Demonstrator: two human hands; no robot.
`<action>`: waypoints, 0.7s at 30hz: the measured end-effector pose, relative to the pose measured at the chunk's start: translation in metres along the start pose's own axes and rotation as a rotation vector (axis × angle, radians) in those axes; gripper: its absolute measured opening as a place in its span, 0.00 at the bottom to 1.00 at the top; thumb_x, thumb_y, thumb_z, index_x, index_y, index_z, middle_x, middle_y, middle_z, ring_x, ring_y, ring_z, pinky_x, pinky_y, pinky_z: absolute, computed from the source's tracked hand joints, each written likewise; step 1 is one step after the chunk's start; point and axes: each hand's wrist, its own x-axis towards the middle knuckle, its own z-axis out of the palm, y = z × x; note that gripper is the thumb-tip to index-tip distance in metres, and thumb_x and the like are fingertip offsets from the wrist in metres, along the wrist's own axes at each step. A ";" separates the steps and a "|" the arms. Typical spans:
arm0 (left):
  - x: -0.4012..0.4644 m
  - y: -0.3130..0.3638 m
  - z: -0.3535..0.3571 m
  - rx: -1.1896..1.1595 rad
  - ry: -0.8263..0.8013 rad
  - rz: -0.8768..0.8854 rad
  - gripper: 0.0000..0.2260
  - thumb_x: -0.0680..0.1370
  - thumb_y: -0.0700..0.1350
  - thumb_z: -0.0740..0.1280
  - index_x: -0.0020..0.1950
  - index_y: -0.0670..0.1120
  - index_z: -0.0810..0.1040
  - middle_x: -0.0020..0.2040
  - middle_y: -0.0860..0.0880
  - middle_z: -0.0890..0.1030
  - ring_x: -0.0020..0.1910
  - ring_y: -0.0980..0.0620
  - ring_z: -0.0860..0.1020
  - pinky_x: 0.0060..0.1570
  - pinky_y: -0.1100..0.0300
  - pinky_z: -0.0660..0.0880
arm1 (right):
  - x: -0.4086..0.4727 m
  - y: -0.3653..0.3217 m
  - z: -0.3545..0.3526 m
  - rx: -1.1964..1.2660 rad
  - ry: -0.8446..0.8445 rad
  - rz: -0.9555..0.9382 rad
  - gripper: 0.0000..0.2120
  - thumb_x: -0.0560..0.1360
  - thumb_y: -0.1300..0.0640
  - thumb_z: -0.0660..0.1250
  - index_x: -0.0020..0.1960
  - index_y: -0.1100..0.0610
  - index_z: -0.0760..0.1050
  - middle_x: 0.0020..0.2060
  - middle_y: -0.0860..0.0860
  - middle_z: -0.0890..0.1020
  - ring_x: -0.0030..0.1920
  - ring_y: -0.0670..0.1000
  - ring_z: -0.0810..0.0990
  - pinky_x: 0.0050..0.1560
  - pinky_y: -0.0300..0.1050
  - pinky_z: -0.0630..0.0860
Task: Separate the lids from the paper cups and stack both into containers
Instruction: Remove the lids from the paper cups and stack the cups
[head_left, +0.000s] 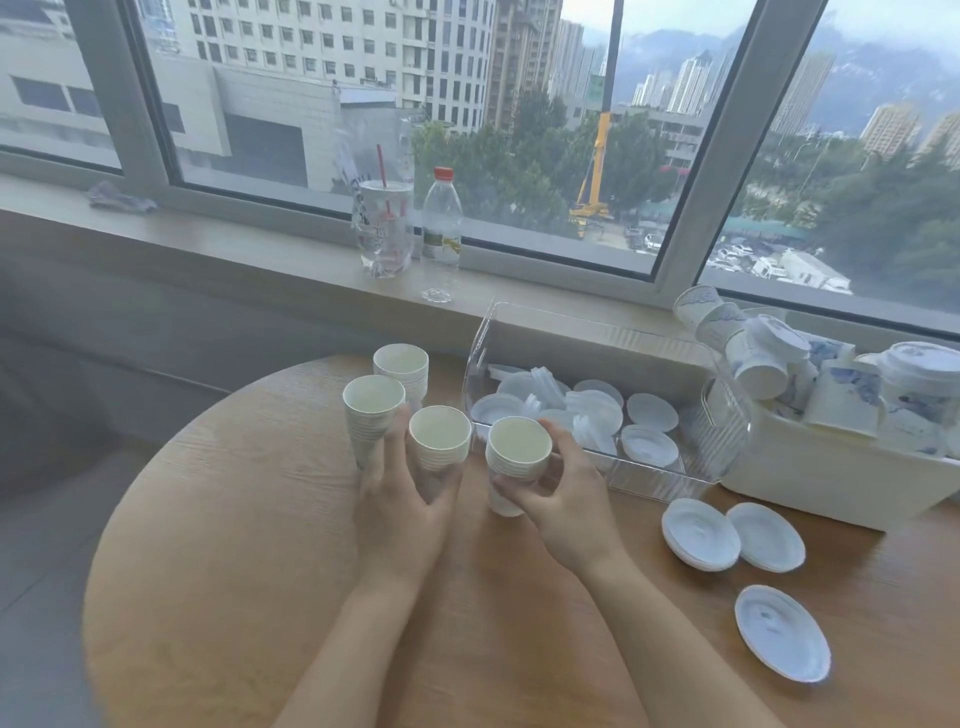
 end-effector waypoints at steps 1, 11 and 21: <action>0.003 -0.002 0.003 0.004 -0.005 -0.001 0.39 0.74 0.56 0.78 0.80 0.59 0.61 0.66 0.50 0.79 0.62 0.44 0.79 0.55 0.48 0.79 | 0.004 0.003 0.003 0.000 0.001 0.007 0.39 0.68 0.47 0.84 0.74 0.44 0.71 0.61 0.41 0.83 0.60 0.40 0.81 0.63 0.41 0.79; -0.004 -0.017 -0.022 0.038 0.034 0.000 0.33 0.74 0.55 0.79 0.75 0.59 0.68 0.63 0.55 0.82 0.56 0.49 0.82 0.49 0.53 0.78 | 0.017 0.003 0.033 0.047 0.009 0.015 0.31 0.69 0.50 0.83 0.66 0.44 0.71 0.59 0.40 0.81 0.57 0.36 0.79 0.51 0.29 0.74; -0.001 -0.037 -0.049 0.015 0.065 0.000 0.35 0.71 0.49 0.82 0.76 0.52 0.73 0.60 0.56 0.75 0.50 0.72 0.77 0.48 0.68 0.75 | 0.037 -0.010 0.072 -0.019 0.015 0.016 0.34 0.71 0.45 0.81 0.72 0.46 0.70 0.56 0.45 0.81 0.56 0.45 0.80 0.60 0.46 0.77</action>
